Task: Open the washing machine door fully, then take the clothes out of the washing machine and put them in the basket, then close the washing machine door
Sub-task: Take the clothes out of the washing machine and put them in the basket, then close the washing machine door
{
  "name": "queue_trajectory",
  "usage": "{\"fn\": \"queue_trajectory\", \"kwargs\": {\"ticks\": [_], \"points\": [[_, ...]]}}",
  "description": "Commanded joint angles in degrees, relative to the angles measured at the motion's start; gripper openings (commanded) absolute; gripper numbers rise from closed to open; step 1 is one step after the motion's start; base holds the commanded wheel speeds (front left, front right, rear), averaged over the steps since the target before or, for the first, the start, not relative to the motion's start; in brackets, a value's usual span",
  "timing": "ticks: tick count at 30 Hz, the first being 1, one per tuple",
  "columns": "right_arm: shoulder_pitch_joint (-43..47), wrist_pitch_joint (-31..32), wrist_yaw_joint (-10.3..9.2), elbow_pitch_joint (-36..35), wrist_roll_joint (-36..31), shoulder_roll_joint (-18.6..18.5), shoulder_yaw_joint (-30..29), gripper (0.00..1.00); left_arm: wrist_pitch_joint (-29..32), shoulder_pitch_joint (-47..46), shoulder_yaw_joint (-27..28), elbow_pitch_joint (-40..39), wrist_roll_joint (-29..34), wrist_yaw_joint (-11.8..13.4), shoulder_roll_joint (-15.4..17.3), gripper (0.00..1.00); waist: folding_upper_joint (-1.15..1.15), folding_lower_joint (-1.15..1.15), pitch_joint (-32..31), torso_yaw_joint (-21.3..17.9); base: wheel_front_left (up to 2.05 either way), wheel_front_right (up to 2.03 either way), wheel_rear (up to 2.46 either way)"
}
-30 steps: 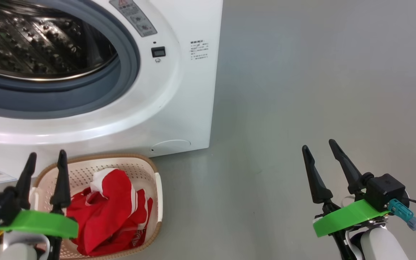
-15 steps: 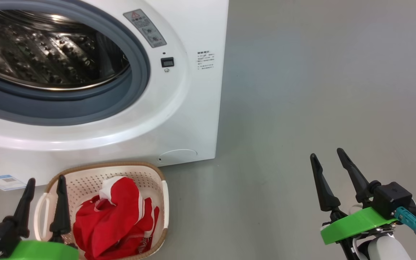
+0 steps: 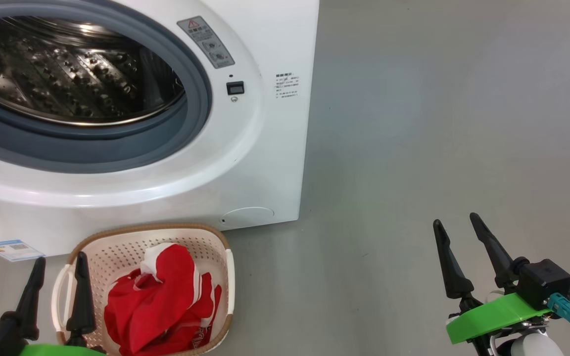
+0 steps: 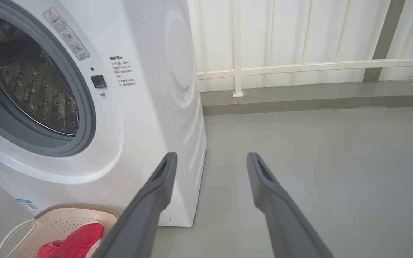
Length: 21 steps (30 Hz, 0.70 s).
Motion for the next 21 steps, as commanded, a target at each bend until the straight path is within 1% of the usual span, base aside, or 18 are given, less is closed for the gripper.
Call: {"fn": "queue_trajectory", "kwargs": {"ticks": [1,15,21], "points": [[-0.1,-0.3,0.09,-1.4,0.2,-0.3,1.2,1.00,-0.5,-0.3,2.1,-1.6,0.5,-0.2,0.8,1.00,0.00,0.00,0.0,-0.1,0.00,0.00,0.00],[0.1,-0.3,0.09,-1.3,0.2,0.2,1.1,1.00,-0.5,-0.8,1.8,-1.3,0.0,-0.2,1.2,1.00,0.00,0.00,-0.1,-0.1,0.00,0.00,0.00],[0.4,-0.3,0.09,-1.3,0.3,0.2,1.2,1.00,-0.5,-0.7,2.1,-0.8,0.8,-0.2,1.0,1.00,0.00,0.00,-0.5,-0.1,-0.40,0.40,0.00]]}}
